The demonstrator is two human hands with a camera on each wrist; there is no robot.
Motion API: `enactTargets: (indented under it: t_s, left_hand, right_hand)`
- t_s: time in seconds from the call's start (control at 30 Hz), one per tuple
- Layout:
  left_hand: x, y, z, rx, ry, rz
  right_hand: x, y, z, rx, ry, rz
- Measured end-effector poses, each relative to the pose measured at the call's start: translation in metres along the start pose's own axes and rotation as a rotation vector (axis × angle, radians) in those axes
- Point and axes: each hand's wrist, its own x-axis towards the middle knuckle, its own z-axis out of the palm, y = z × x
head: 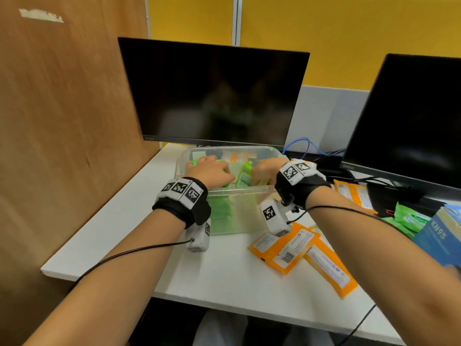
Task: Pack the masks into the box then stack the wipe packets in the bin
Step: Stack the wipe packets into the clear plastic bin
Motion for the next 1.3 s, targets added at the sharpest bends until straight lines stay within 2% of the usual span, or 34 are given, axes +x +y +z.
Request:
enactTargets:
  t_s: [0.07,0.13,0.2,0.27,0.3,0.47,0.57,0.7,0.77,0.87,0.93,0.97,1.07,1.13,1.2,1.3]
  left_hand:
    - [0.001,0.000,0.001,0.005,-0.005,-0.001]
    - [0.002,-0.001,0.002,0.010,-0.004,0.001]
    - [0.002,-0.001,0.002,0.013,0.001,0.003]
    - [0.002,-0.001,0.003,0.018,0.008,0.003]
    - [0.003,-0.001,0.004,0.022,0.010,0.004]
    - [0.004,-0.001,0.002,0.026,-0.004,-0.005]
    - [0.002,0.000,0.002,0.037,-0.015,-0.012]
    - [-0.003,0.003,0.000,0.058,-0.035,-0.014]
    - [-0.004,0.002,-0.001,0.061,-0.042,-0.009]
    - [-0.003,0.001,-0.002,0.057,-0.039,0.012]
    - [-0.001,-0.001,-0.001,0.044,-0.027,0.019]
    - [-0.001,-0.002,-0.001,0.033,-0.024,0.020]
    - [-0.001,-0.003,0.000,0.016,-0.018,0.017]
    - [-0.002,-0.002,0.000,0.017,-0.028,0.015]
    - [-0.003,0.000,-0.001,0.011,-0.031,0.007]
    - [-0.006,0.002,-0.003,0.017,-0.034,-0.002]
  right_hand:
    - [0.043,0.024,0.004,-0.352,0.011,-0.043]
    - [0.068,0.037,0.008,-0.626,-0.015,-0.016]
    - [0.060,0.038,0.007,-0.656,0.011,0.012]
    - [0.008,0.015,0.006,-0.701,0.075,-0.089]
    - [-0.001,0.012,0.006,-0.727,0.084,-0.098]
    - [-0.017,0.010,0.006,-0.798,0.094,-0.087]
    - [-0.035,0.004,0.008,-0.674,0.128,-0.014]
    - [-0.018,-0.004,0.018,-0.624,0.109,-0.049]
    - [-0.009,-0.007,0.011,-0.439,0.250,-0.106]
    - [-0.019,0.012,-0.028,-0.092,0.522,-0.193]
    - [-0.028,0.039,-0.053,-0.016,0.640,-0.114]
    - [-0.035,0.057,-0.061,-0.071,0.613,-0.026]
    - [-0.054,0.119,-0.059,-0.369,0.252,0.299]
    - [-0.077,0.148,-0.051,-0.593,0.107,0.382]
    - [-0.096,0.153,-0.042,-0.596,0.044,0.442]
    - [-0.084,0.161,-0.030,-0.453,0.059,0.490]
